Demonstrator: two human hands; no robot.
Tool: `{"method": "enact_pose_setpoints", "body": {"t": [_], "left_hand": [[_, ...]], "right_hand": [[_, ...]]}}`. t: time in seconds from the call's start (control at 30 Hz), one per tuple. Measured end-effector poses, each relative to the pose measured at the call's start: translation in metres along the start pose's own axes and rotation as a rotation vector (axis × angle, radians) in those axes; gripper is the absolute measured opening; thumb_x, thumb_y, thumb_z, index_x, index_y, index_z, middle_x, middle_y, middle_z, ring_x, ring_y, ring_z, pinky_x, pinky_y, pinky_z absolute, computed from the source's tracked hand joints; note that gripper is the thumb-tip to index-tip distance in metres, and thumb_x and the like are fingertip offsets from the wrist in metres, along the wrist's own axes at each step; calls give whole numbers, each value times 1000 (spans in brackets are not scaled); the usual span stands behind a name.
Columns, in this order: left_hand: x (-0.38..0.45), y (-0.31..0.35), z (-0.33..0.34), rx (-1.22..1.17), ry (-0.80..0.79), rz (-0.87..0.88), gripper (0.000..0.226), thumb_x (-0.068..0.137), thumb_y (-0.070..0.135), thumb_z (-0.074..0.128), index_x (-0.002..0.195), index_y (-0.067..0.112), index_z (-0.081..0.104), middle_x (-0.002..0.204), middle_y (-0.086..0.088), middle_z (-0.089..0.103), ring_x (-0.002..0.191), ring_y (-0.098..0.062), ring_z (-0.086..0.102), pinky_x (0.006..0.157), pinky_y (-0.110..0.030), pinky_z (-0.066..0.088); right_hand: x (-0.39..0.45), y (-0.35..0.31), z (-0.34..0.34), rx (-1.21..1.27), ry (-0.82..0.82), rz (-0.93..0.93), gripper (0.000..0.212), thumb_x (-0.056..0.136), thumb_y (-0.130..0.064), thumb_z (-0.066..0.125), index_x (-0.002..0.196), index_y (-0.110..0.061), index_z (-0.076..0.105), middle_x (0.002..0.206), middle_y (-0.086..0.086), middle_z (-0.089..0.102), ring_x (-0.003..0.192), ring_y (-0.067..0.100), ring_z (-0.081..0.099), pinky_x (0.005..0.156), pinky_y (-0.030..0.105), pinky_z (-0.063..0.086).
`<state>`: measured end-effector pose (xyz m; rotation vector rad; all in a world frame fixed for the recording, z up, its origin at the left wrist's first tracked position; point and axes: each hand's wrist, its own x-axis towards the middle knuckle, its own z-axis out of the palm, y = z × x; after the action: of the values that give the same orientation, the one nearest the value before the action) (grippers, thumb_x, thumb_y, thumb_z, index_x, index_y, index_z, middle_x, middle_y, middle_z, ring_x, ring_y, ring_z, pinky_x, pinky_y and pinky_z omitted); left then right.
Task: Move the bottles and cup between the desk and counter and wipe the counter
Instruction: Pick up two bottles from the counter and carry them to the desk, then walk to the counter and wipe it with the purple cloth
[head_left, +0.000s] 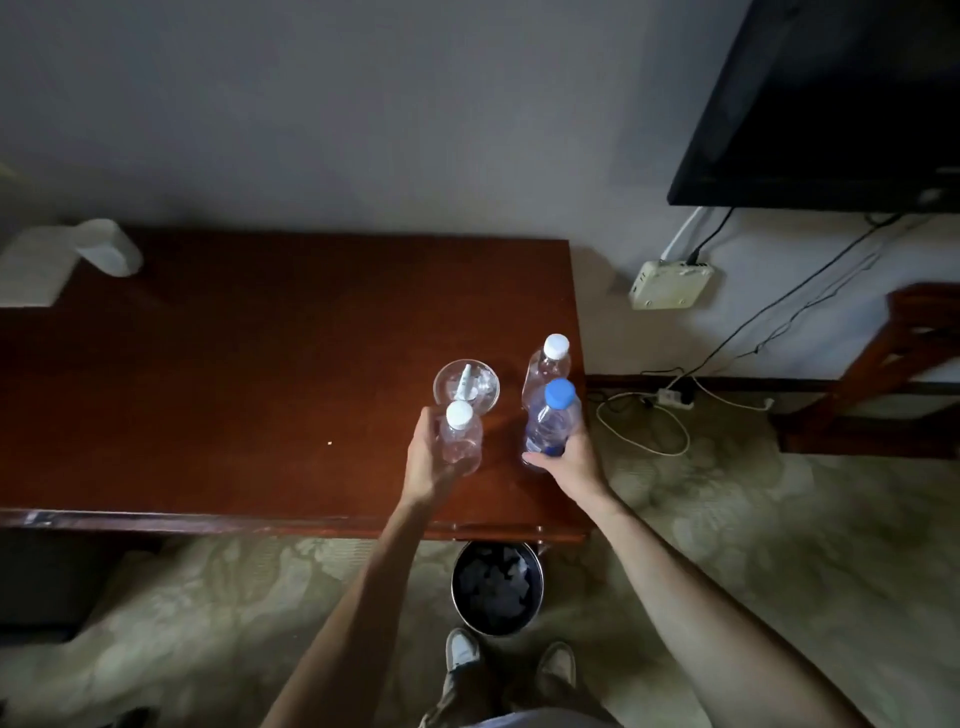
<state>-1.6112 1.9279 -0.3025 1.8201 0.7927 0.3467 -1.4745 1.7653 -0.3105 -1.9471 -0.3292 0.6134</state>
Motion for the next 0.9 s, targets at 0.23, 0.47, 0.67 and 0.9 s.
{"method": "enact_pose_setpoints", "body": {"t": [0.23, 0.47, 0.67, 0.9], "left_hand": [[3, -14, 15, 123, 33, 35, 61, 61, 28, 79, 112, 9, 53, 107, -8, 57, 93, -25, 58, 75, -38, 53], [0, -16, 16, 154, 38, -35, 62, 61, 32, 85, 109, 19, 48, 108, -5, 56, 88, -18, 62, 65, -34, 57], [-13, -51, 5, 185, 92, -175, 64, 47, 31, 97, 95, 6, 61, 94, -2, 62, 79, -17, 60, 63, -14, 51], [-140, -13, 45, 40, 41, -258, 32, 84, 36, 73, 78, 13, 52, 71, -5, 59, 63, -17, 54, 65, -33, 43]], "right_hand": [[-3, 5, 4, 61, 11, 17, 85, 63, 1, 85, 136, -6, 43, 120, 6, 64, 107, 12, 62, 97, 25, 48], [-15, 9, -7, 26, 25, 22, 94, 60, 4, 85, 135, -8, 30, 136, 1, 40, 124, 12, 42, 104, 15, 37], [-61, 61, -63, 69, 219, 138, 68, 76, -9, 78, 132, -11, 40, 130, 4, 52, 113, 19, 56, 91, 28, 48], [-191, 171, -125, 298, 239, 609, 37, 90, -15, 64, 124, -9, 50, 129, 10, 57, 106, 22, 58, 77, 31, 50]]}}
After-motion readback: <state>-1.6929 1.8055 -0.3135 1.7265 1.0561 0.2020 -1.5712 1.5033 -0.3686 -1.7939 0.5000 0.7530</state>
